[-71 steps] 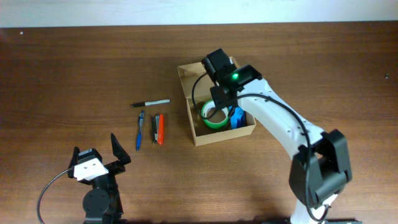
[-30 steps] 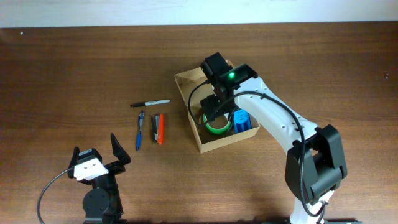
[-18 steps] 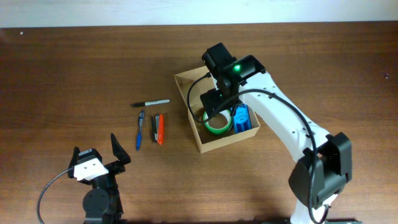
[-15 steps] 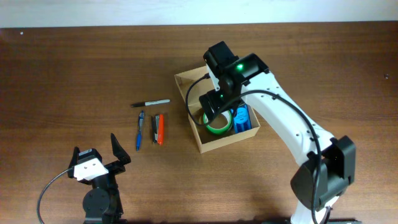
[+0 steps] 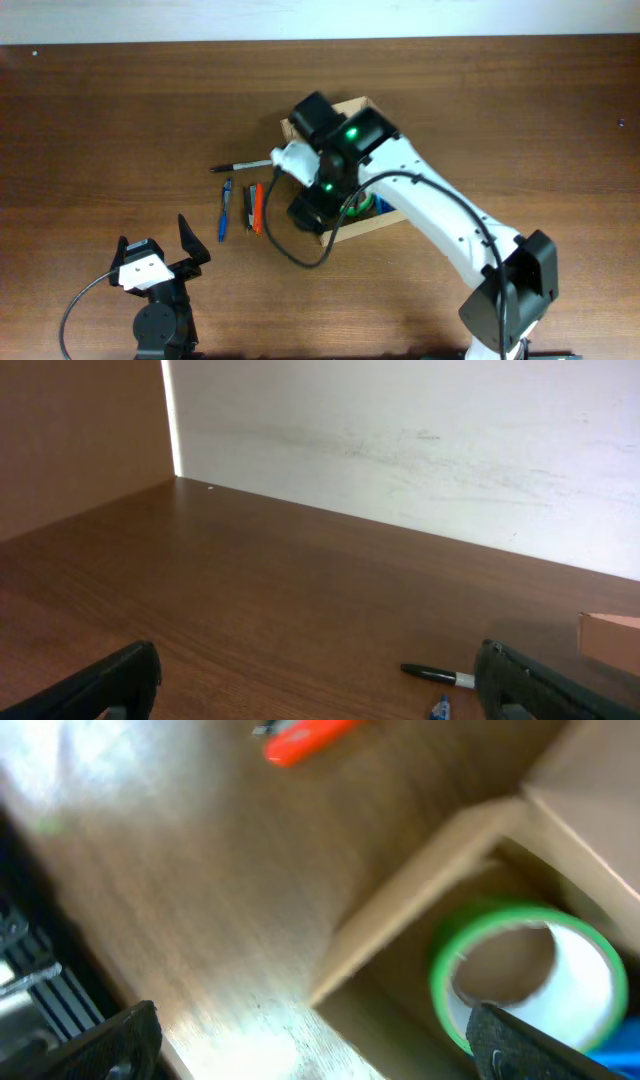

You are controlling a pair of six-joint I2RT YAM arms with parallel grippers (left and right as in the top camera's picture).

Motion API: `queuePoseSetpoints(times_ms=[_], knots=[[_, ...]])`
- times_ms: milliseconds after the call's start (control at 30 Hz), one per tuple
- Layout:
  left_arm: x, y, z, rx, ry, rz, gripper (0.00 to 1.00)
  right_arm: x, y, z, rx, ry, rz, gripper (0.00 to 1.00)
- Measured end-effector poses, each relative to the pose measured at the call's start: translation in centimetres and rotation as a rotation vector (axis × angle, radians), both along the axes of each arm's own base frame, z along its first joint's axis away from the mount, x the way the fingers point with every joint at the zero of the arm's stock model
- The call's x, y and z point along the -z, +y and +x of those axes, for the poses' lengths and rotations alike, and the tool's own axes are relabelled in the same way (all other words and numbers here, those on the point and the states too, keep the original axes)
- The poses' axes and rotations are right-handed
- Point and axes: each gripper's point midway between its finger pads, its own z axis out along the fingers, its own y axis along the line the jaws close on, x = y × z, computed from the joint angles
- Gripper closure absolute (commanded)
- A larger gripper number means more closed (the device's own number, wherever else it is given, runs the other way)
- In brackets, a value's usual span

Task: Pack container

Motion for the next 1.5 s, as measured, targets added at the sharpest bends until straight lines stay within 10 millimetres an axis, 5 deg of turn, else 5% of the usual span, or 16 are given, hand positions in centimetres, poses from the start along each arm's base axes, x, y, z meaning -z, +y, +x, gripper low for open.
queuePoseSetpoints(times_ms=[200,400,633,667,767,1200,1500], knots=[[0.0,0.0,0.0,0.000,0.000,0.000,0.00,0.0,1.1,-1.2,-0.052,-0.010,-0.007,0.01],[0.0,0.0,0.0,0.000,0.000,0.000,0.00,-1.3,-1.0,-1.3,0.003,-0.022,-0.046,0.01],[0.0,0.0,0.0,0.000,0.000,0.000,0.00,-11.4,-6.0,-1.5,0.122,-0.281,0.099,0.01],[0.0,0.0,0.0,0.000,0.000,0.000,0.00,-13.6,-8.0,-2.4,0.163,-0.340,0.131,0.01],[0.0,0.0,0.0,0.000,0.000,0.000,0.00,-15.7,-12.5,-4.5,0.268,-0.442,0.173,0.01],[0.0,0.0,0.0,0.000,0.000,0.000,0.00,-14.8,-23.6,-12.0,0.638,-0.745,0.282,0.01],[0.0,0.0,0.0,0.000,0.000,0.000,0.00,-15.0,-25.8,-13.8,0.744,-0.831,0.329,0.01]])
